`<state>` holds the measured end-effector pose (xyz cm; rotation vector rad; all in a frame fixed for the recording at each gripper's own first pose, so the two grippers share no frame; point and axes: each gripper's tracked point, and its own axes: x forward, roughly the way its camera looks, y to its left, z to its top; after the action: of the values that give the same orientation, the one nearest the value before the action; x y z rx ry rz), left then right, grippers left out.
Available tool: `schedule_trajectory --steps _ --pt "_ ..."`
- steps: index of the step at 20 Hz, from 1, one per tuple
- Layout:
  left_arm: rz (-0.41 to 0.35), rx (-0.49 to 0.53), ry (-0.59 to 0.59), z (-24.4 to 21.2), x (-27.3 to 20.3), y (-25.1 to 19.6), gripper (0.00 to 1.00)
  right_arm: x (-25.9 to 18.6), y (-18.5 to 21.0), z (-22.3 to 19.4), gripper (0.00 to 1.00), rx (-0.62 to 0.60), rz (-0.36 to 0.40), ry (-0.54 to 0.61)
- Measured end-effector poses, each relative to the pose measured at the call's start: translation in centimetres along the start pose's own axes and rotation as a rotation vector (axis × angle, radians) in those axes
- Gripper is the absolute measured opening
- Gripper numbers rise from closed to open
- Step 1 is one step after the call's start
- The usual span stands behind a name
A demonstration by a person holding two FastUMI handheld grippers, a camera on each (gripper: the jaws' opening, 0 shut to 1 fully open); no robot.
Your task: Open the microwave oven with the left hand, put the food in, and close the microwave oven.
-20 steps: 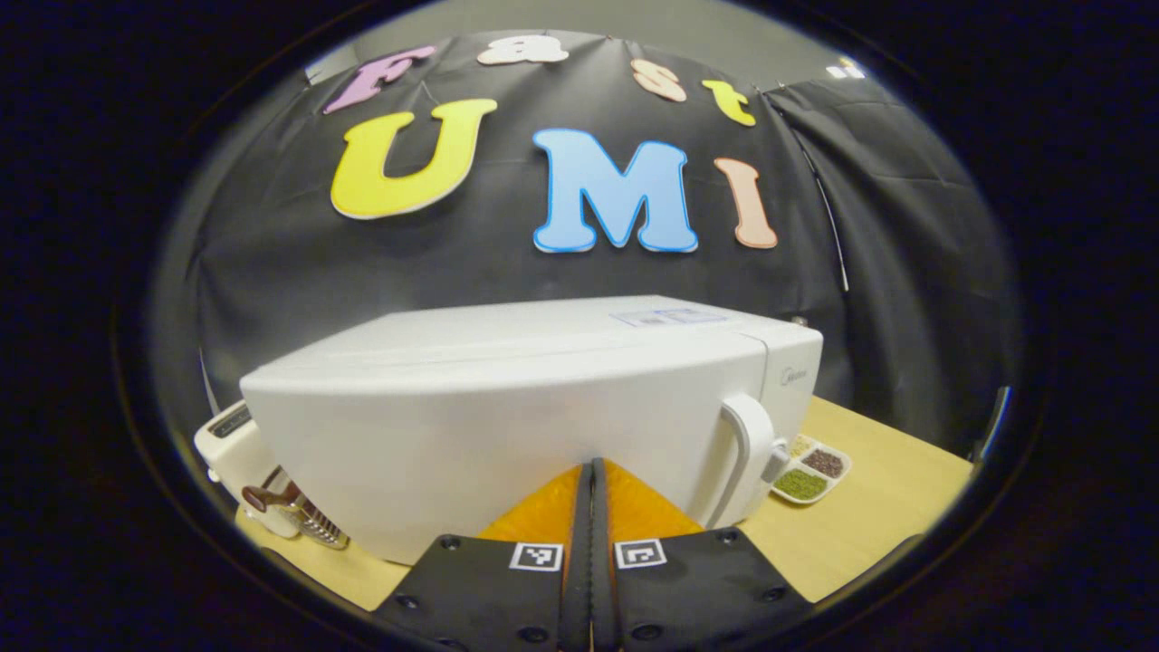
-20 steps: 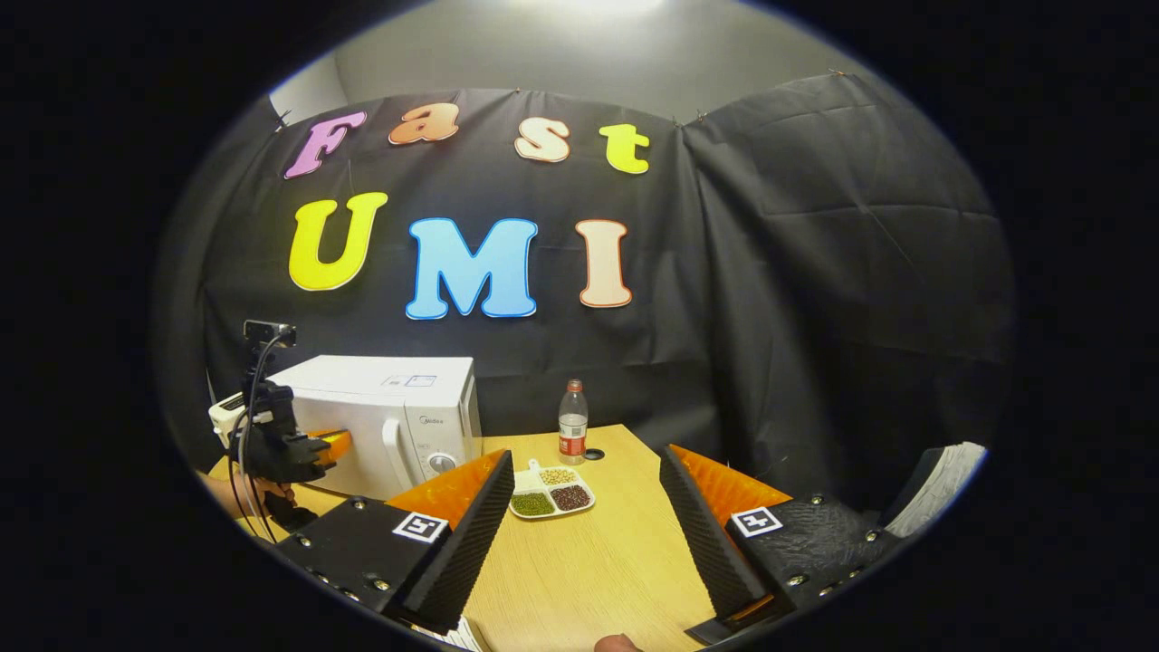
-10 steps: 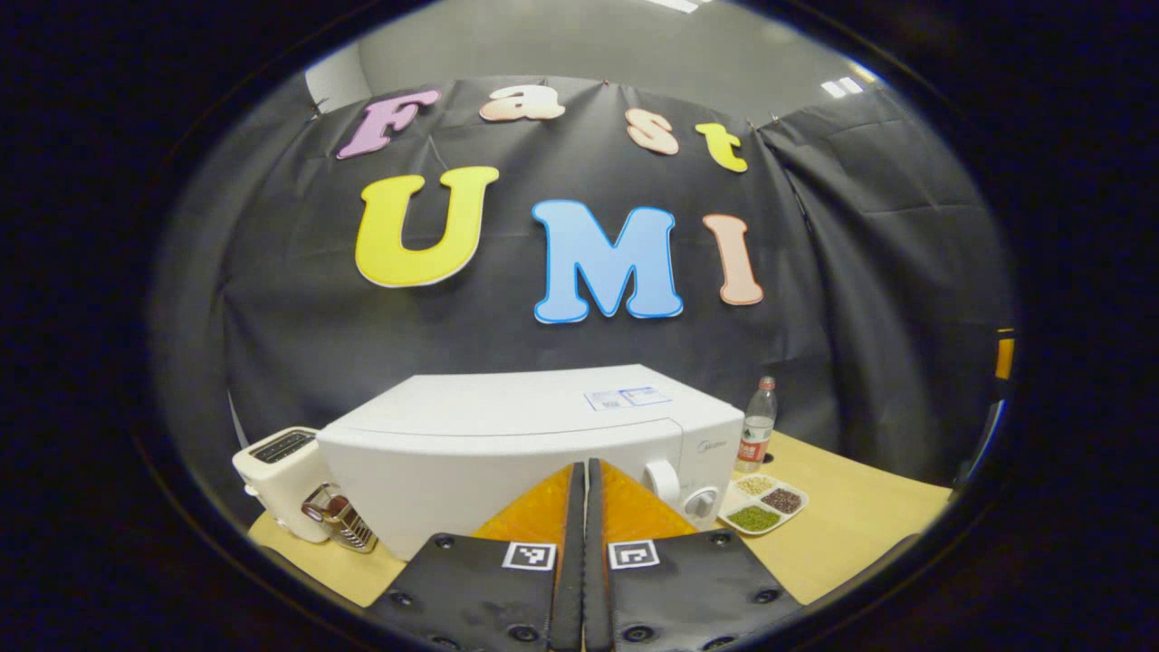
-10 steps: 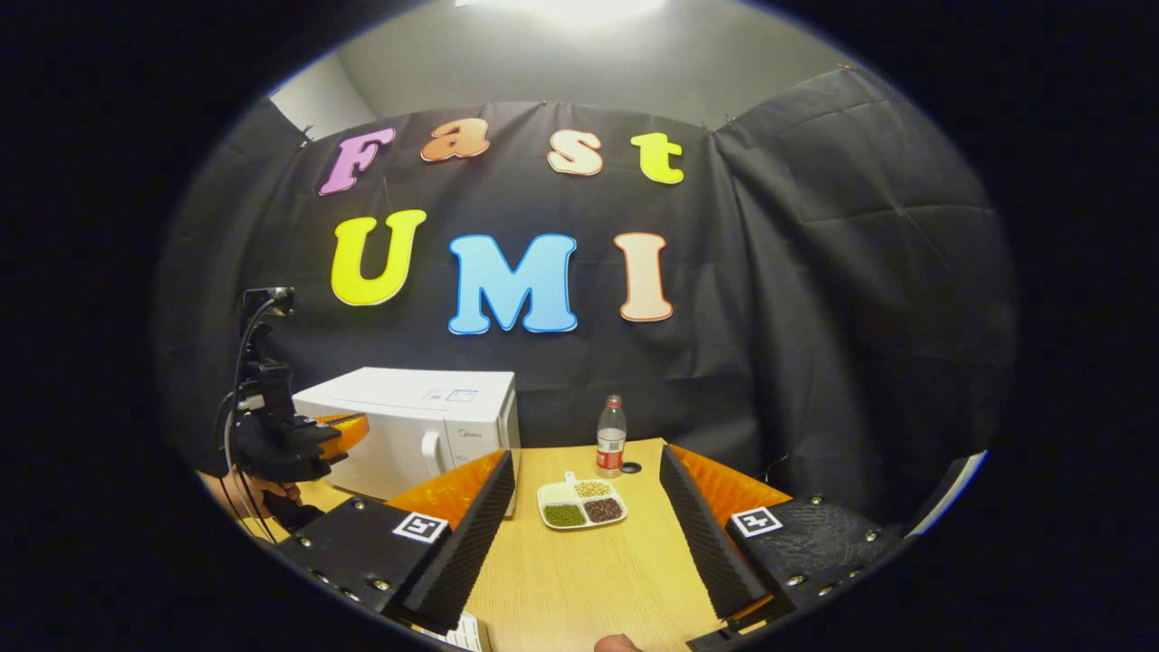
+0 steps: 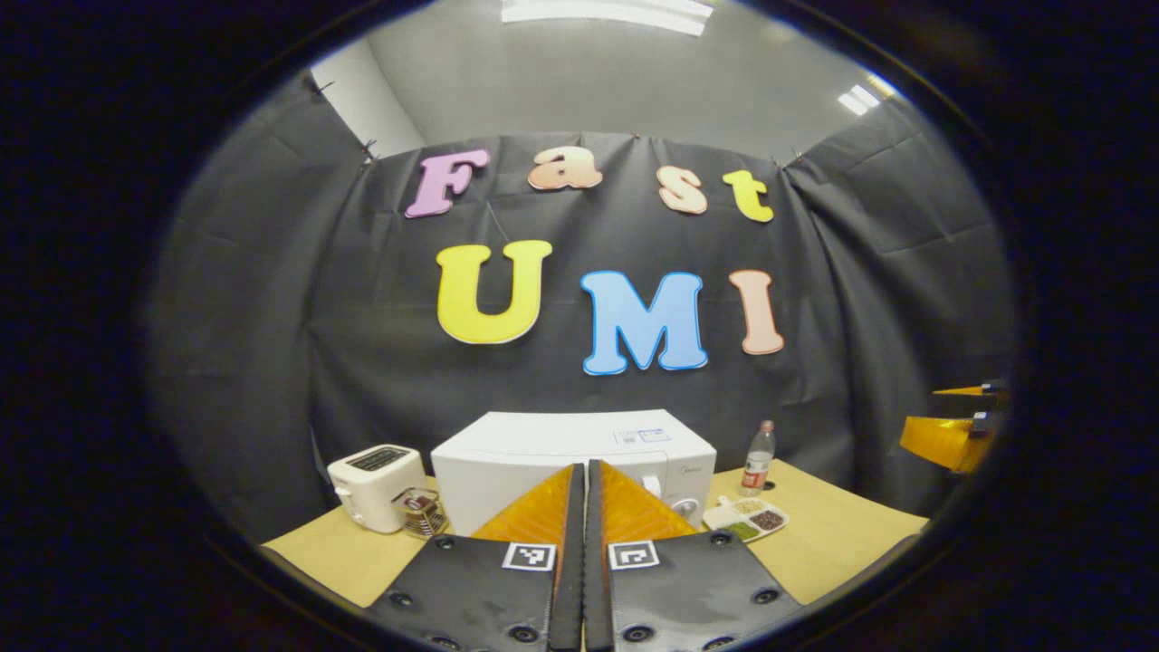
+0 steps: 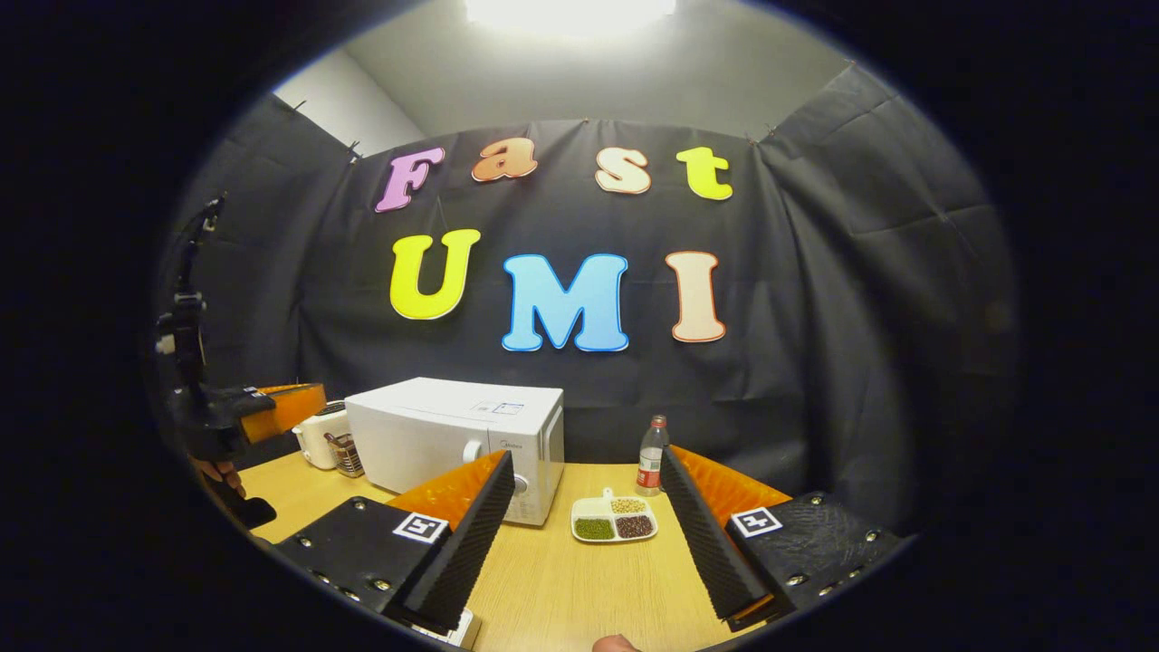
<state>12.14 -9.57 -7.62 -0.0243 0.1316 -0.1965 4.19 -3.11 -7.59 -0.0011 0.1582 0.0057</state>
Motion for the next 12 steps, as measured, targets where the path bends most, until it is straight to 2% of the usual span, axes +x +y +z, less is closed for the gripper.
schedule_trajectory --steps 5,10,11,12 --pt "0.048 -0.001 -0.039 2.1 -6.1 1.7 0.08 -0.3 1.9 0.7 0.98 0.026 0.014 -0.026" --pt "0.071 0.011 -0.046 3.1 -9.1 4.3 0.07 -0.8 3.6 1.3 0.98 0.097 0.002 -0.048" --pt "0.074 0.009 -0.047 3.4 -9.5 4.5 0.1 -0.8 3.7 1.4 0.98 0.093 -0.002 -0.052" --pt "0.072 0.012 -0.046 3.4 -9.8 4.6 0.27 -0.9 3.9 1.4 0.98 0.083 -0.003 -0.057"
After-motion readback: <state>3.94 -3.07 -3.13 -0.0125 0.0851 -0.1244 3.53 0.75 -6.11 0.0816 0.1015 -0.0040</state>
